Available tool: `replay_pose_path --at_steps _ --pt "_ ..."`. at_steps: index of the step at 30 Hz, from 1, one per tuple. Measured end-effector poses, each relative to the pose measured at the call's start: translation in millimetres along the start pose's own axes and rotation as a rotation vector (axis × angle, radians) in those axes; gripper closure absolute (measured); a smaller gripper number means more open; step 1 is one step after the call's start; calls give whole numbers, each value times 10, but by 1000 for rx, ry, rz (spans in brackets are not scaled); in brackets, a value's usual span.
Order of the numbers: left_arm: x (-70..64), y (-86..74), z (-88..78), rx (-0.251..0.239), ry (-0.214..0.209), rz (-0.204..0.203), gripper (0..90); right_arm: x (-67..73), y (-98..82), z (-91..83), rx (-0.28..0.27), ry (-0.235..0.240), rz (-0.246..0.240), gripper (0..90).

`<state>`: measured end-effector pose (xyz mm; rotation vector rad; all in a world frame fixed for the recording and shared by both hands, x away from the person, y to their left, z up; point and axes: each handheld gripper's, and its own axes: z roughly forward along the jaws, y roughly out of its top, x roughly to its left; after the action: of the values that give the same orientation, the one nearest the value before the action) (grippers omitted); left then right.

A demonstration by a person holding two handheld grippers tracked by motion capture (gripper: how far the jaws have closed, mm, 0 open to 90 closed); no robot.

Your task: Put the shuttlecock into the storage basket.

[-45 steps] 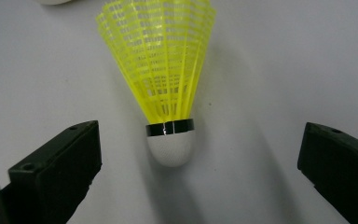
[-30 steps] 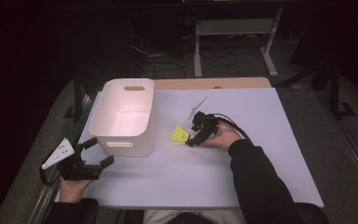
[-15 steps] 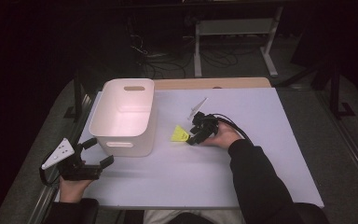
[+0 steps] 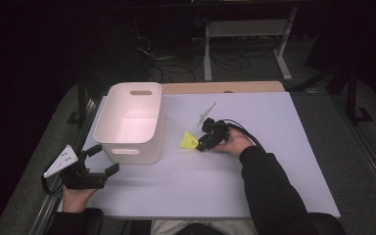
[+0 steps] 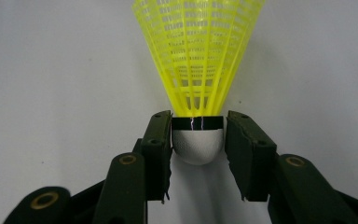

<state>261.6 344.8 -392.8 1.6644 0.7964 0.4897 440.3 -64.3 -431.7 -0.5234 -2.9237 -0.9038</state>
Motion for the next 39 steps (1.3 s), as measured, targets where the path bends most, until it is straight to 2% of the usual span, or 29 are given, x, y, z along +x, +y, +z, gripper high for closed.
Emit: replay_pose_path --at_steps 20,26,39 --pt "-2 -1 -2 2 -5 -1 0 7 -1 -61 -8 6 5 631" --pt "-2 -1 -3 2 -3 -1 0 12 2 -145 -17 -5 9 630" --pt "-2 1 1 1 -3 -1 0 14 -29 -463 -45 -43 24 630"
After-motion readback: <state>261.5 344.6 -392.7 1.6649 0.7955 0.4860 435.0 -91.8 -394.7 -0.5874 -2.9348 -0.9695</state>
